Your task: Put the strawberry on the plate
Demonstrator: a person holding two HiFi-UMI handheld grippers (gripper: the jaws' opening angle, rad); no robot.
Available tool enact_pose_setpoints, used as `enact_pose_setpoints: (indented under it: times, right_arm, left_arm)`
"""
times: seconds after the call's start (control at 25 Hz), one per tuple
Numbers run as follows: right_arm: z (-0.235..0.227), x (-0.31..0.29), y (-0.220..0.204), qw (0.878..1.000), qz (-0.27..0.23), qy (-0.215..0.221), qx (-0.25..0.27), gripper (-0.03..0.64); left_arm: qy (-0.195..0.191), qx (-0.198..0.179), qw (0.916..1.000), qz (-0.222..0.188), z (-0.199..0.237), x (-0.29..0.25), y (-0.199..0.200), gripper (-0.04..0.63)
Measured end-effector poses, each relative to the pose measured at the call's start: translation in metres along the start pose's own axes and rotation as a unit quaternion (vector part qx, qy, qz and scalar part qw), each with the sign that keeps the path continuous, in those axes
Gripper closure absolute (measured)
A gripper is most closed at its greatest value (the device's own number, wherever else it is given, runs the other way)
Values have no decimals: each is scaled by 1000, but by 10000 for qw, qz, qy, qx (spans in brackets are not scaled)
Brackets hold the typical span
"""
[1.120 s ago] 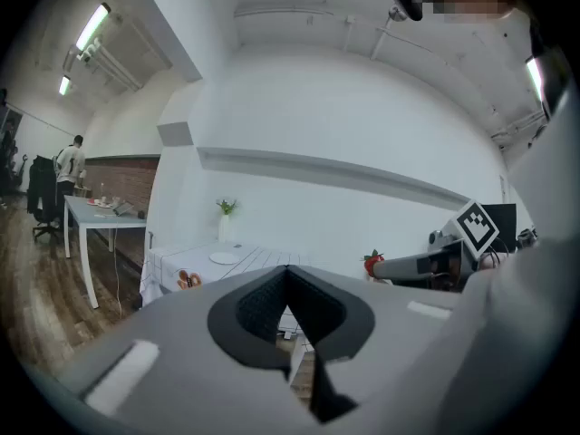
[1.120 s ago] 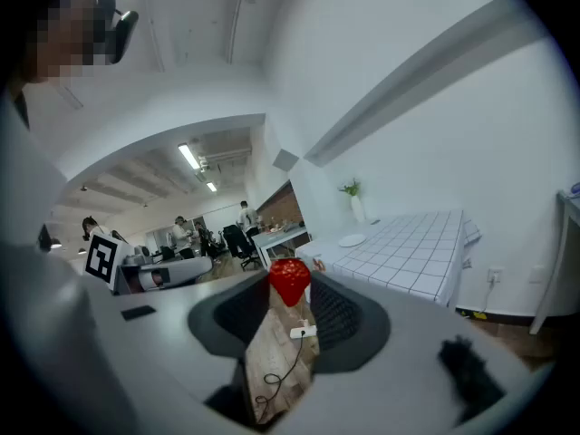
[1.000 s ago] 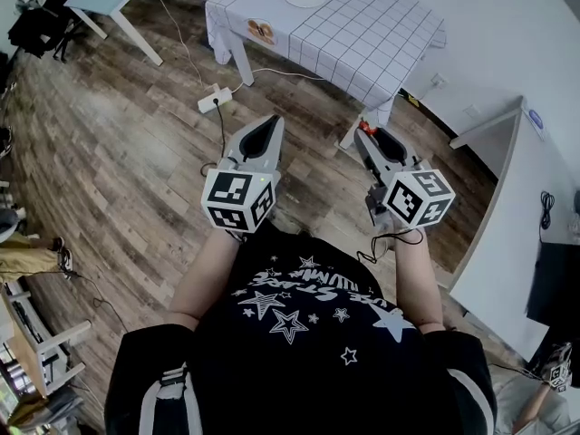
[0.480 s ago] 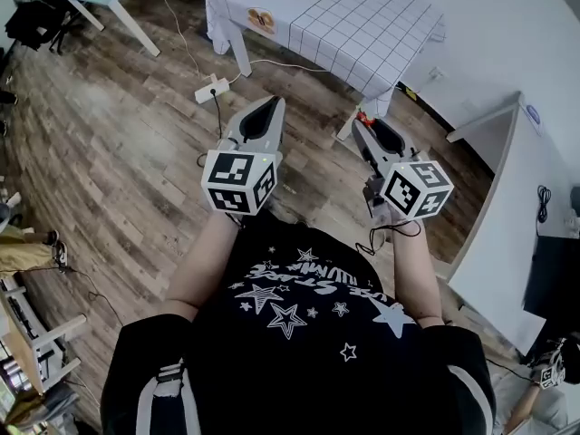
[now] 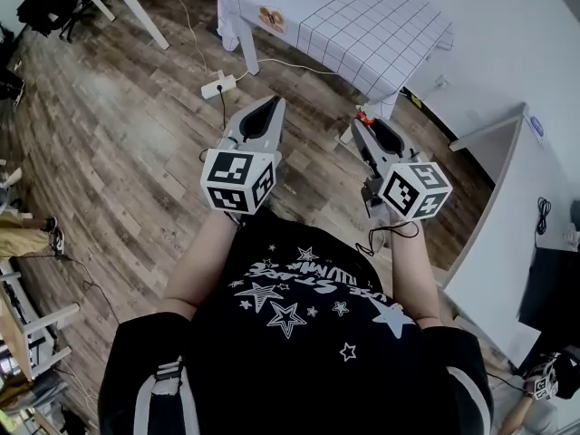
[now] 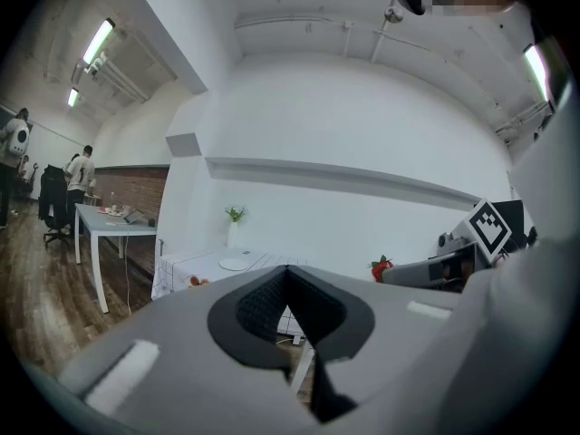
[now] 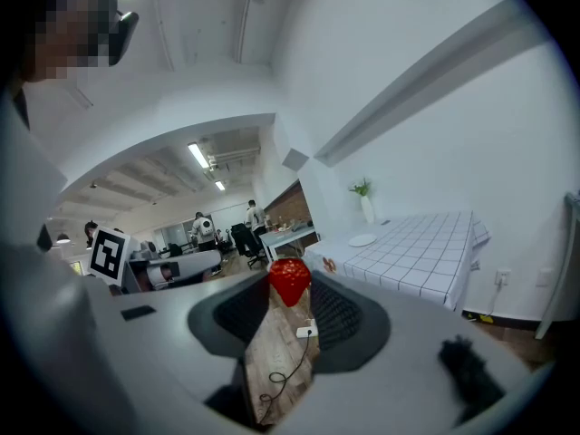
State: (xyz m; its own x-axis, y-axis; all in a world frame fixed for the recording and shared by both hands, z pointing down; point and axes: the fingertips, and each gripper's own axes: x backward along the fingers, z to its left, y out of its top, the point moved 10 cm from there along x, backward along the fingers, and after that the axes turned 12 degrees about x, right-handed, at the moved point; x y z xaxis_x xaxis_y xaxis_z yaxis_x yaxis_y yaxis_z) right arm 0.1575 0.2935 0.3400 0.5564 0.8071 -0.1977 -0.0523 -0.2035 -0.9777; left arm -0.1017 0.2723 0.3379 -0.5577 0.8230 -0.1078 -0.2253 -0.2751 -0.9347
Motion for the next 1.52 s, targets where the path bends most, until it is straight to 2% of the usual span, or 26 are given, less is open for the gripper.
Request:
enact_pose_setpoints:
  times: [0.44, 0.84, 1.16, 1.52]
  right_arm:
    - [-19, 16, -15, 9996, 84, -78, -270, 465]
    - [-34, -4, -12, 9995, 182, -151, -219, 465]
    - [-62, -44, -4, 9989, 218, -312, -285, 465]
    - [-98, -124, 17, 9984, 293, -393, -273, 465]
  left_arm:
    - [306, 66, 9995, -9, -2, 8, -5, 586]
    - [285, 101, 9995, -38, 17, -21, -1, 586]
    - [148, 176, 9997, -64, 49, -64, 12, 586]
    - [96, 225, 9997, -2, 105, -127, 38, 586]
